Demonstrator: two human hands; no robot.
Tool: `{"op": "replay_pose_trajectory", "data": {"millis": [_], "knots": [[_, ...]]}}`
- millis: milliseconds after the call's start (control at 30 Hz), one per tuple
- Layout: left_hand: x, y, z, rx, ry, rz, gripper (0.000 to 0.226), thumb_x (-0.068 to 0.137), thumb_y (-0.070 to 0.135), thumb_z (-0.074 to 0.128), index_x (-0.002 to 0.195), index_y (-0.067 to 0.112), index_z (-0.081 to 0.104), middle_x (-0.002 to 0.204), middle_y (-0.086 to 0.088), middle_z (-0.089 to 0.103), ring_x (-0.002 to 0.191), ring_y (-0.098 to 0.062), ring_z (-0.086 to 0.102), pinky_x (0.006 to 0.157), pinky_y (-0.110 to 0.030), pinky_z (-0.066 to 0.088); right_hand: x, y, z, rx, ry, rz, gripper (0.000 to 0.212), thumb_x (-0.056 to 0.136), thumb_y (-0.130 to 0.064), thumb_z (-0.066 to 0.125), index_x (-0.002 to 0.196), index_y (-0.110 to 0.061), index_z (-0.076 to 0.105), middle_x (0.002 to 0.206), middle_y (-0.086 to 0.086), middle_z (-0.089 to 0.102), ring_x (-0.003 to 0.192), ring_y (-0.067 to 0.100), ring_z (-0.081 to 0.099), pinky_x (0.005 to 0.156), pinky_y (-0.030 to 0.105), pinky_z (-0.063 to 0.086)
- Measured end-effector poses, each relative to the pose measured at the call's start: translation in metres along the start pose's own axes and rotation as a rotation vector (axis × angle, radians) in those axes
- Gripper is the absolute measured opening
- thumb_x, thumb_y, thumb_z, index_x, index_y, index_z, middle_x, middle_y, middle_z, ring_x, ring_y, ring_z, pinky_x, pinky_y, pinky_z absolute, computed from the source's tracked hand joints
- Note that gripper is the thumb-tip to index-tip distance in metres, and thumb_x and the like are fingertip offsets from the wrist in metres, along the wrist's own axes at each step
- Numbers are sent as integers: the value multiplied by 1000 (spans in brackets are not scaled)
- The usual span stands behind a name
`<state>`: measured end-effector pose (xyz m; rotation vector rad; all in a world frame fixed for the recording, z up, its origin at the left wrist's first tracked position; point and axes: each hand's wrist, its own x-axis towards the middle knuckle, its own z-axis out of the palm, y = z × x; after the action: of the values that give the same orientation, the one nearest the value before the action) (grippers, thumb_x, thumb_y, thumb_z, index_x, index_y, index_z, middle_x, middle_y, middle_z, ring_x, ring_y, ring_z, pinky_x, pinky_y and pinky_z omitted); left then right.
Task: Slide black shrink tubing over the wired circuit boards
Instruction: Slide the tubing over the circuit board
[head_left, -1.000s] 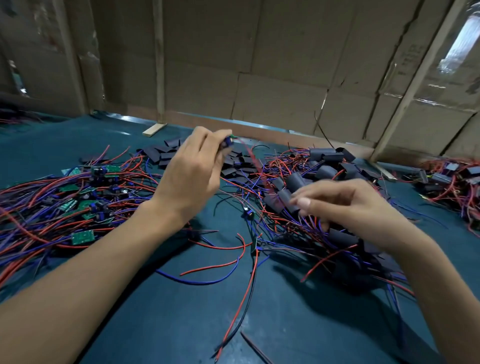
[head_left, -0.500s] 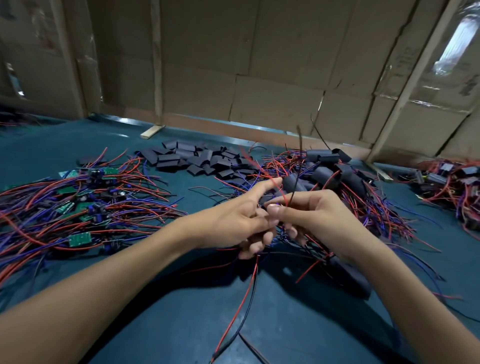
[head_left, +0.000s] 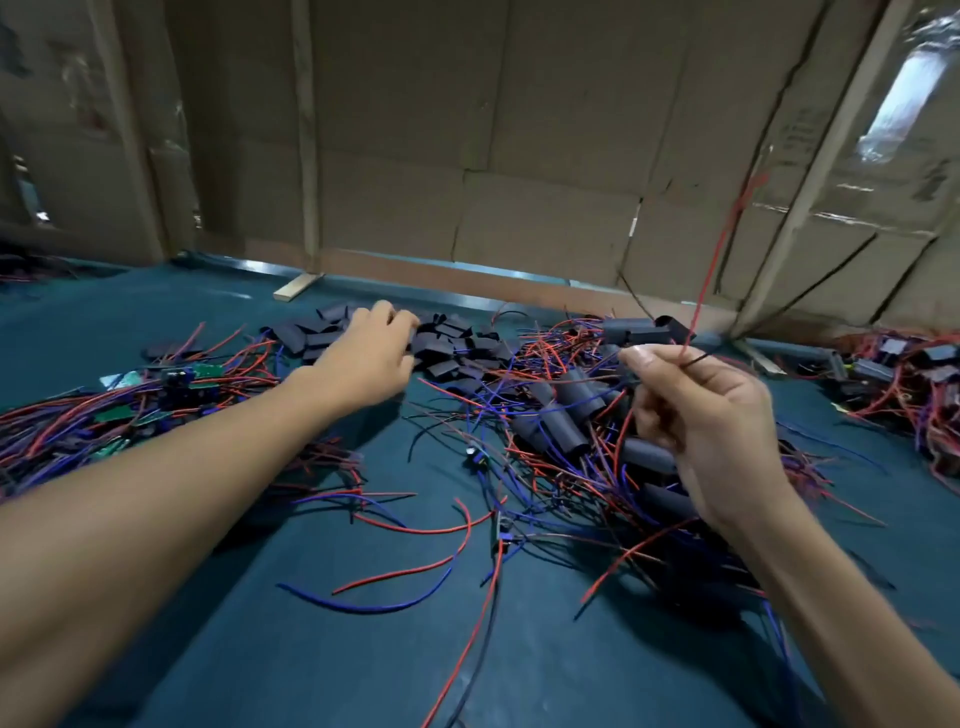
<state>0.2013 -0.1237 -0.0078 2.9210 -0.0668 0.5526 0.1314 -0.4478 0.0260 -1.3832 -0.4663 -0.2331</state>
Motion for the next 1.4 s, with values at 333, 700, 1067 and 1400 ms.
{"op": "replay_pose_trajectory", "data": {"millis": [333,700,1067,1400], "knots": [[24,22,12,278,9,272,24,103,33,51,104,8,53,103,-15,65,97,-36,62,73,-41,44,-2,4,-4,-147,42,-109,8,85,-22,76,79,-17,76,55,-5,55,48,9,42,48,17,36],[20,28,-15,270,-64,170,31,92,13,56,116,8,38,81,-14,58,76,-36,57,63,-42,46,3,3,-6,102,59,1,24,80,-24,78,88,-3,71,55,2,46,46,15,35,45,24,24],[-56,96,-35,-666,397,19,53,85,21,74,133,21,52,96,6,72,90,-12,71,87,-15,50,1,-8,4,183,123,98,31,102,-24,55,73,-14,56,49,-1,43,40,14,31,45,23,17],[-109,128,-5,-703,369,313,60,86,22,73,140,21,46,118,5,68,112,-5,64,100,-36,50,-1,-17,12,334,155,171,30,103,-24,45,74,-17,45,47,3,43,37,20,41,41,24,40]]}}
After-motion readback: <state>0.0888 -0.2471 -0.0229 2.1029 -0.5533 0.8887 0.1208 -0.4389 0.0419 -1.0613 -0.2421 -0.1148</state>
